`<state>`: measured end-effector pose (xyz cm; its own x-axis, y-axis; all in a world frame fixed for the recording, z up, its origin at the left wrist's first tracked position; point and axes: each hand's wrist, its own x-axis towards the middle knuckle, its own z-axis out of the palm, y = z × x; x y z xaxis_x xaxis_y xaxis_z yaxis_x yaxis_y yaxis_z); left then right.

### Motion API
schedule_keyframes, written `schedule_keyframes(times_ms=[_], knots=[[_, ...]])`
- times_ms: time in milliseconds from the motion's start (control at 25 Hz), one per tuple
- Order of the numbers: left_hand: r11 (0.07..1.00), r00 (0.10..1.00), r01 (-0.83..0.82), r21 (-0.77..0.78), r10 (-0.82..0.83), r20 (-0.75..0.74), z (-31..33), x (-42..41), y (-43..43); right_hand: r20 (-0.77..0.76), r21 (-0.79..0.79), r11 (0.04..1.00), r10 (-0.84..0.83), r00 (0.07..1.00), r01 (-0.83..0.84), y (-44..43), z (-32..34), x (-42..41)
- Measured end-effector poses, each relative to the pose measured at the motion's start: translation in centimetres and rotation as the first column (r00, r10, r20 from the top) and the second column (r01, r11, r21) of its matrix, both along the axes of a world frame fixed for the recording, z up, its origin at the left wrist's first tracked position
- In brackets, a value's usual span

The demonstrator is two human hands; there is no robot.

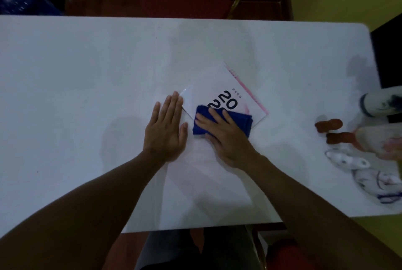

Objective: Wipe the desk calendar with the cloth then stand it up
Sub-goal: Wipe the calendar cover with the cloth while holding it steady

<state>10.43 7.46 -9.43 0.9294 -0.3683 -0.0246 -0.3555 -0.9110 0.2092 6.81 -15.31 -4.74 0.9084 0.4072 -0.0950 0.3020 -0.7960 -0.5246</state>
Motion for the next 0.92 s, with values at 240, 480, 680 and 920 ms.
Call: schedule_keyframes(times_ms=[240,480,680,920], knots=[[1.000,1.000,0.011,-0.011,-0.010,0.030,0.2,0.1,0.0,-0.050,0.020,0.997,-0.071,0.996,0.072,-5.0,0.1,2.7],[1.000,1.000,0.009,-0.006,-0.009,0.004,0.2,-0.1,0.0,0.017,0.001,0.987,-0.162,0.987,0.162,-0.1,-0.5,1.2],[1.000,1.000,0.002,-0.014,-0.002,0.009,0.2,0.1,0.0,0.015,-0.042,0.999,0.029,0.999,-0.029,-5.1,-0.3,-0.5],[1.000,1.000,0.000,-0.017,0.000,0.004,0.3,0.0,-0.1,-0.001,-0.113,0.979,-0.171,0.985,0.170,-3.0,-0.8,5.3]])
